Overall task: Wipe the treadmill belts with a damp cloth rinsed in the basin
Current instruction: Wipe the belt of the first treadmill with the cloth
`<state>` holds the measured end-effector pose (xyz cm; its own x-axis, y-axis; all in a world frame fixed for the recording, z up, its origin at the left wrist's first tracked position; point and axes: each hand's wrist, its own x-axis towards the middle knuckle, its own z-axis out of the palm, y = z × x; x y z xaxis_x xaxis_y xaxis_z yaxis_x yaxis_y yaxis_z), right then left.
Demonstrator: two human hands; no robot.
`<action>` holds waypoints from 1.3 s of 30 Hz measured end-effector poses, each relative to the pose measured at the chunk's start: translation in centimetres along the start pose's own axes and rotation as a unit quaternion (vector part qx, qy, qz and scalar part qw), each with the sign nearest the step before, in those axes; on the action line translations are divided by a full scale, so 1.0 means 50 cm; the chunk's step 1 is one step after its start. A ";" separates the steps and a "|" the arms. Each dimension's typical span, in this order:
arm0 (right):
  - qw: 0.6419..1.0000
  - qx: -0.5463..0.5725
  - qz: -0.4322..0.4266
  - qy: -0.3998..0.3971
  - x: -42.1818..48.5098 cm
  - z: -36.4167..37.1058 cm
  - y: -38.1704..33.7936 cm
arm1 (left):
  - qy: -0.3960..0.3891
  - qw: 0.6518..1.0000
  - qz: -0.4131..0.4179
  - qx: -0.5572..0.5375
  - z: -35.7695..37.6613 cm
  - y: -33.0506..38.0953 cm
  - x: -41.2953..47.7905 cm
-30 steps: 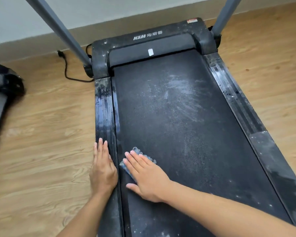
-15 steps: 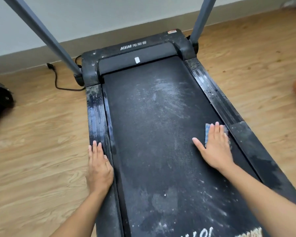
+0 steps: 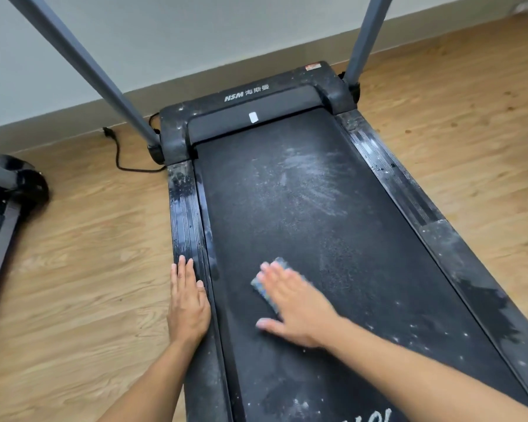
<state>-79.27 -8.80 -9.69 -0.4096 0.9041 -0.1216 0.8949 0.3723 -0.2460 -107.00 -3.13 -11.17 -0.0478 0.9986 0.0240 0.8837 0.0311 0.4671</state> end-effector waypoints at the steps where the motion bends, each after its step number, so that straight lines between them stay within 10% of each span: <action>1: 0.999 0.009 0.048 0.008 -0.016 -0.011 0.050 | -0.001 1.000 0.000 0.002 0.000 0.001 0.000; 7: 0.948 0.021 0.316 0.026 -0.172 -0.082 0.315 | -0.001 1.000 -0.008 0.007 -0.004 0.008 -0.001; 12: 0.901 0.085 0.419 0.070 -0.164 -0.068 0.237 | -0.017 1.000 -0.013 0.010 -0.004 0.015 0.000; 21: 0.998 0.051 0.039 0.015 0.017 0.061 -0.184 | -0.061 0.998 0.009 -0.028 -0.018 -0.003 0.013; 27: 0.991 -0.032 -0.132 0.007 -0.026 0.029 -0.136 | -0.068 0.997 0.028 -0.011 -0.011 -0.014 0.017; 34: 0.992 0.040 -0.019 -0.116 -0.157 -0.186 0.017 | -0.146 0.988 0.017 0.038 -0.031 -0.004 0.040; 39: 0.989 0.081 0.076 -0.096 -0.189 -0.450 0.018 | -0.343 0.913 -0.041 0.219 -0.160 0.144 0.056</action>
<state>-70.60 -12.29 12.85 -0.3126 0.8846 -0.3461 0.9150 0.1825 -0.3599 -104.50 -0.44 -0.68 0.0470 0.7800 -0.6240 0.9988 -0.0277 0.0405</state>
